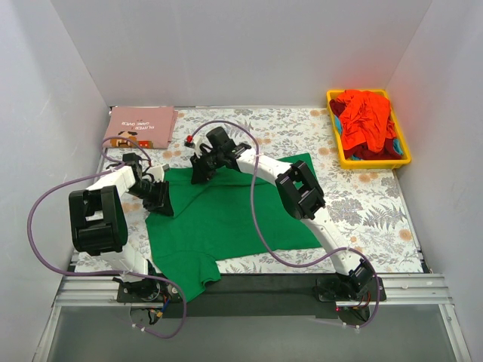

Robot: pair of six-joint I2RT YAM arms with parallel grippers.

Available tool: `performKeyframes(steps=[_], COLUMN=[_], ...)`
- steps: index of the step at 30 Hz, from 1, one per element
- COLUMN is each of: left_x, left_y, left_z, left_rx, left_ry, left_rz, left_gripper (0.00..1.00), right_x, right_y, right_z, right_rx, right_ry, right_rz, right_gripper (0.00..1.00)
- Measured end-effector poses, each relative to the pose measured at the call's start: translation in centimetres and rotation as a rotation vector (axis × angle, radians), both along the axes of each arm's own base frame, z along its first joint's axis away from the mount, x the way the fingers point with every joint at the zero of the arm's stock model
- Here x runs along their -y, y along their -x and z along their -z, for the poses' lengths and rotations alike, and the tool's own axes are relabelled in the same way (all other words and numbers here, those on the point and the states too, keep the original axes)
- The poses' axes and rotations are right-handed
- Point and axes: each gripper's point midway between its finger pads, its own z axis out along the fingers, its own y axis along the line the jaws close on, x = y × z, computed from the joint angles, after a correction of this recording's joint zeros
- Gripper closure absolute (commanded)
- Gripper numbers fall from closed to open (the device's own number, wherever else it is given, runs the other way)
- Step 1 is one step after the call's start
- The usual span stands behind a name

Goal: Fold and stack the t-shirts
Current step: Fold the tshirt

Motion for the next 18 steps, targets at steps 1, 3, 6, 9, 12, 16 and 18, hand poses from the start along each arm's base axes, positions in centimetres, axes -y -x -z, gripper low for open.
performKeyframes(steps=[1,3,6,9,12,16,18], left_x=[0.0,0.0,0.0,0.0,-0.1,-0.3,-0.3], left_y=[0.0,-0.1,-0.1,-0.1,-0.2,-0.4,-0.3], left_z=[0.0,0.0,0.0,-0.1,-0.6,-1.6,-2.2], left_rx=[0.001,0.004,0.006,0.006,0.020,0.051,0.064], left_ry=[0.000,0.000,0.000,-0.001,-0.005,-0.015,-0.018], left_rz=[0.000,0.003,0.004,0.005,0.013,0.036,0.055], left_gripper=[0.91,0.97,1.00,1.00,1.00,1.00,1.00], right_x=[0.0,0.0,0.2,0.4,0.7,1.0,1.1], right_y=[0.0,0.2,0.5,0.9,1.3,1.7,1.9], right_z=[0.0,0.1,0.5,1.0,1.0,-0.3,-1.4], right_rx=[-0.003,-0.008,-0.023,-0.038,-0.047,-0.044,-0.037], right_ry=[-0.001,-0.002,0.002,0.008,0.010,0.000,-0.011], right_rz=[-0.002,-0.005,-0.011,-0.019,-0.024,-0.032,-0.037], right_gripper=[0.85,0.95,0.99,0.99,0.99,0.99,0.99])
